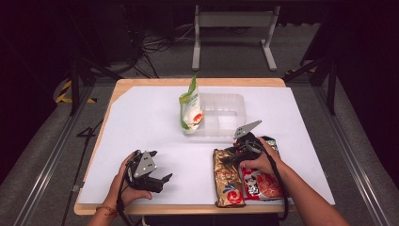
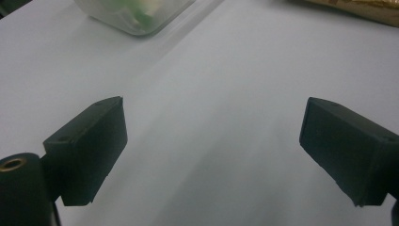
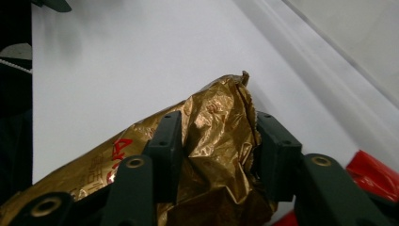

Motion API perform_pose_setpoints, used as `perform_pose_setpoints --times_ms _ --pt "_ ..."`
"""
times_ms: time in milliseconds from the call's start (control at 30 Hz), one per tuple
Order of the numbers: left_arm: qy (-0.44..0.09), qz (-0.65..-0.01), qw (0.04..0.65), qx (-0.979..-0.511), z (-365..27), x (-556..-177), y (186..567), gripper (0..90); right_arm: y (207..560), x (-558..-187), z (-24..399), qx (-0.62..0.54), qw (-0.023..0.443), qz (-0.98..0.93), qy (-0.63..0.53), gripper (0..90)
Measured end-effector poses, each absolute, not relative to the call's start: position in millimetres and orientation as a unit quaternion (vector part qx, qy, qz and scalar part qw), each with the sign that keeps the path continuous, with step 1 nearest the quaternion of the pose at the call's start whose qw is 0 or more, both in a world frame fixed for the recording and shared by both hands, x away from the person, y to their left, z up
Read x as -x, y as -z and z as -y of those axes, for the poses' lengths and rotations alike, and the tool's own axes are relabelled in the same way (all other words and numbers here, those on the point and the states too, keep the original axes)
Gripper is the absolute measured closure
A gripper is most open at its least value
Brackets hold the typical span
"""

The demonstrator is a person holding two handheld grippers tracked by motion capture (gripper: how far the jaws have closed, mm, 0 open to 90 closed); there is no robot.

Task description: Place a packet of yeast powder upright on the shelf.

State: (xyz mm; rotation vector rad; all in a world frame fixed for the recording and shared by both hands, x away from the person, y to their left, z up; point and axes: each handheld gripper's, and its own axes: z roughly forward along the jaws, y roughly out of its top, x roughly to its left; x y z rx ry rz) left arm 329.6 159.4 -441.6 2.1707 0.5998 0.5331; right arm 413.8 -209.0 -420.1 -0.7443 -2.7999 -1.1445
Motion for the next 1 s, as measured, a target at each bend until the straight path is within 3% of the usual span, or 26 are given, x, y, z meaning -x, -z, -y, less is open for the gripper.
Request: perform_pose_setpoints --times_ms 133,367,667,1000 --pt "-0.208 -0.236 0.400 -0.861 -158.7 -330.3 442.6 8.8 416.6 -411.2 211.2 0.230 0.003 0.901 0.367 72.3" --pt "-0.209 -0.240 0.404 -0.858 -160.5 -331.6 442.2 9.1 404.6 -403.2 214.8 0.213 -0.019 0.899 0.381 85.2" --pt "-0.207 -0.243 0.407 -0.856 -161.3 -331.9 441.7 9.2 376.2 -392.2 221.2 0.208 -0.042 0.883 0.420 88.3" --pt "-0.207 -0.246 0.419 -0.849 -163.7 -330.8 438.2 9.0 335.7 -378.1 225.3 0.218 -0.097 0.859 0.453 89.0"
